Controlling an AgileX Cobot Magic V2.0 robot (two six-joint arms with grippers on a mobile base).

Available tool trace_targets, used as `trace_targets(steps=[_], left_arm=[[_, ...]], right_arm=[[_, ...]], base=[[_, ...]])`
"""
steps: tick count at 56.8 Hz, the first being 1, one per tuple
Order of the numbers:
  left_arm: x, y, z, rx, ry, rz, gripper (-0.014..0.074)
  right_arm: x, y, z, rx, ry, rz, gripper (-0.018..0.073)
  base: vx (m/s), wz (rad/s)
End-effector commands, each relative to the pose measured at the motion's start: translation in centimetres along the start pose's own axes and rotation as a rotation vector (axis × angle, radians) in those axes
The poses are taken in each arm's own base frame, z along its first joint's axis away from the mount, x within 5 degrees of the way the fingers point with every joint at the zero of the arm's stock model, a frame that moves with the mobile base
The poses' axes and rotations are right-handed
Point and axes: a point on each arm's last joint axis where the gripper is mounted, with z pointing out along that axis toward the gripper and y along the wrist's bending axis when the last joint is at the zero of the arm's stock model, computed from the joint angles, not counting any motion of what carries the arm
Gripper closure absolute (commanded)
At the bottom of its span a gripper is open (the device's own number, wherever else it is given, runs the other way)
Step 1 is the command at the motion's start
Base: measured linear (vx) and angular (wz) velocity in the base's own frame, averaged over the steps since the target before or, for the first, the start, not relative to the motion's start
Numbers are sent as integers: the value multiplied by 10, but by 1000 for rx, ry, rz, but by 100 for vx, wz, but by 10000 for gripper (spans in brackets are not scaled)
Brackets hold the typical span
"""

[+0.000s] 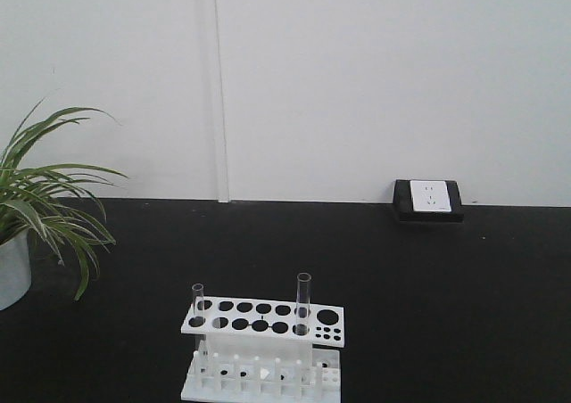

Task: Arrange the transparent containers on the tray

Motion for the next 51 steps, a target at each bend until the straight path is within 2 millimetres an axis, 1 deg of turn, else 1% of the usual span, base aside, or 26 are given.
trace_targets(steps=[1, 44, 51], left_arm=[[4, 0, 1, -13, -67, -12, 602], [4, 0, 1, -13, -67, -12, 602], [-1, 1, 0, -21, -116, -10, 602]], right_arm=[[-5, 1, 0, -6, -80, -16, 571], [-5, 1, 0, -6, -80, -16, 571], [-5, 1, 0, -7, -87, -17, 571]], base=[[0, 0], [0, 0], [0, 0]])
